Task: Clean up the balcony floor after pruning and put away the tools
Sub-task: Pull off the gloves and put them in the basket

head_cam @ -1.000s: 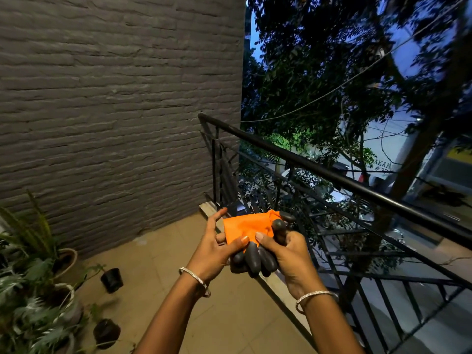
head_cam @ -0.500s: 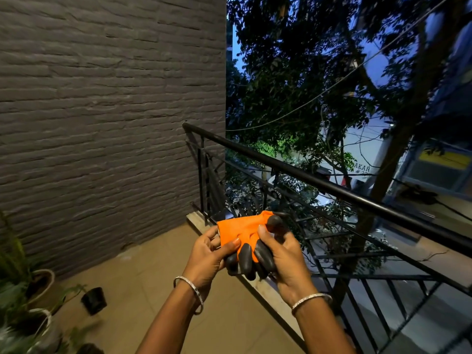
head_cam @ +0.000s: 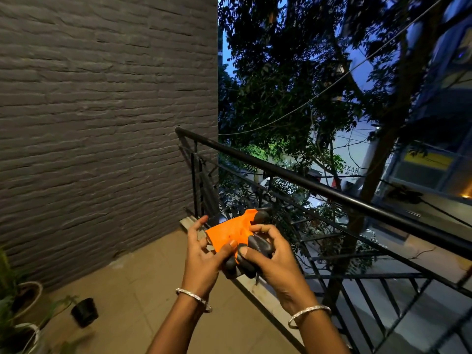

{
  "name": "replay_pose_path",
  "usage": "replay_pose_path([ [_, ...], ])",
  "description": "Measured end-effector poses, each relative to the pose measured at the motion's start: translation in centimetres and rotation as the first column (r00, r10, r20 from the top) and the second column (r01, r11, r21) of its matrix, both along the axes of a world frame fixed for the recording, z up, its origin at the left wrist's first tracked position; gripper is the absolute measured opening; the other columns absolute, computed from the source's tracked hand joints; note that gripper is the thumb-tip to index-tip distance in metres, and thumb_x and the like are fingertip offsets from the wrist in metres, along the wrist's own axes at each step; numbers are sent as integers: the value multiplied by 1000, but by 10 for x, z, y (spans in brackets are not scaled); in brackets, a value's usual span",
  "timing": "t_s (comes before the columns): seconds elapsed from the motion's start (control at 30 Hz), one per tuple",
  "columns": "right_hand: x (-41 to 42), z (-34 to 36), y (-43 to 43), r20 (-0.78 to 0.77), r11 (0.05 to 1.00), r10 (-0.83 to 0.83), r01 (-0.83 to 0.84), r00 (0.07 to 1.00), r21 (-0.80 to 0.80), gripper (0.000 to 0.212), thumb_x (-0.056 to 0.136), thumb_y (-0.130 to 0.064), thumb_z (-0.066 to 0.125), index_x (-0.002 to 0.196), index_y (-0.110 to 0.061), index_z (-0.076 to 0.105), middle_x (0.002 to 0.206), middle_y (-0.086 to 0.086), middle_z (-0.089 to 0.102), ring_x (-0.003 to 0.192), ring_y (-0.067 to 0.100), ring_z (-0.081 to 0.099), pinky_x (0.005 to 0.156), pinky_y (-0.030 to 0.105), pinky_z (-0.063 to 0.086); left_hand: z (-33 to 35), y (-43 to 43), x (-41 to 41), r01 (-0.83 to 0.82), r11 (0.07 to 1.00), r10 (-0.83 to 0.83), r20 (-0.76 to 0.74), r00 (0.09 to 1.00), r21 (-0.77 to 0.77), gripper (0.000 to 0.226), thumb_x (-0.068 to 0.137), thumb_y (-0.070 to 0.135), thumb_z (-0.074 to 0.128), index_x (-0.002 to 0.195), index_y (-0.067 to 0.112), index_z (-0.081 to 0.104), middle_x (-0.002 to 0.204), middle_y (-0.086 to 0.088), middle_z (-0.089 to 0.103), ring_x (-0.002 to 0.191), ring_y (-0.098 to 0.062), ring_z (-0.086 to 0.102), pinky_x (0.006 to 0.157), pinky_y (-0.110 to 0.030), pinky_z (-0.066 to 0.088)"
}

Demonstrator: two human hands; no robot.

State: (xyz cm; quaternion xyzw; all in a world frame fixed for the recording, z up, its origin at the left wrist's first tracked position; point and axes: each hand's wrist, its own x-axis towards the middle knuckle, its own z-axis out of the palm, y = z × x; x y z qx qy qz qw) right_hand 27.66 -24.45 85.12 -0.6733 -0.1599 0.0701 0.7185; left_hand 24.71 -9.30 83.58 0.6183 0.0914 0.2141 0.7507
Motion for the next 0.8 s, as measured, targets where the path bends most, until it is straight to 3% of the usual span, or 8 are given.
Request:
replay_pose_path([
  [0.13,5,1,-12,59,997,71,-69,996,-29,40,73,-4,77,109,-17,67,107,11,69,104,31,67,90,50,56,1,21,-5,294,941,-321,-170,932,-166,46,79,37,75,117,13,66,113,-14,68,96,-21,67,83,-43,57],
  [0.27,1,3,-13,24,985,174,-174,984,-12,44,69,-5,78,111,-15,70,109,15,69,104,35,66,89,49,57,-4,32,-8,431,892,-451,-200,870,-138,47,85,35,71,120,5,64,113,-21,69,99,-32,65,87,-46,55],
  [0.4,0,-8,4,-155,986,-26,51,988,161,64,64,-8,89,120,-21,63,114,11,70,104,31,69,95,52,53,-8,34,-7,274,958,-284,-137,949,-85,37,86,23,69,115,1,64,102,-18,73,86,-24,68,71,-31,56],
  [0.47,-2,-12,13,-272,969,-103,159,957,191,64,67,-20,87,123,-20,57,112,12,72,103,29,70,97,52,52,-13,32,-5,158,978,-173,-105,979,-138,32,87,16,68,115,1,63,103,-18,73,88,-28,68,74,-35,55],
  [0.57,-11,-17,26,-373,987,13,48,928,153,60,73,-39,81,125,-25,56,108,3,74,106,22,69,94,47,54,-21,29,-5,40,965,-68,-100,993,-259,24,92,9,60,115,2,62,105,-18,72,89,-27,70,73,-35,56],
  [0.67,-23,-25,45,-375,981,151,-91,915,172,73,62,-50,88,124,-23,61,113,2,71,106,17,65,89,45,56,-25,25,-11,-26,940,-15,-118,993,-339,19,94,5,56,112,2,62,99,-16,73,78,-19,71,64,-28,55],
  [0.73,-26,-27,57,-334,965,192,-114,923,238,80,60,-47,90,127,-19,57,117,4,69,106,17,66,85,38,56,-27,26,-16,-57,924,11,-121,993,-379,21,94,6,56,114,3,61,98,-14,73,78,-18,71,65,-27,56],
  [0.8,-28,-28,64,-254,934,264,-180,931,308,75,68,-32,86,132,-16,52,117,3,69,110,20,65,95,39,50,-29,30,-18,-69,905,27,-105,994,-420,23,95,7,55,118,4,60,104,-15,73,84,-21,70,69,-29,57],
])
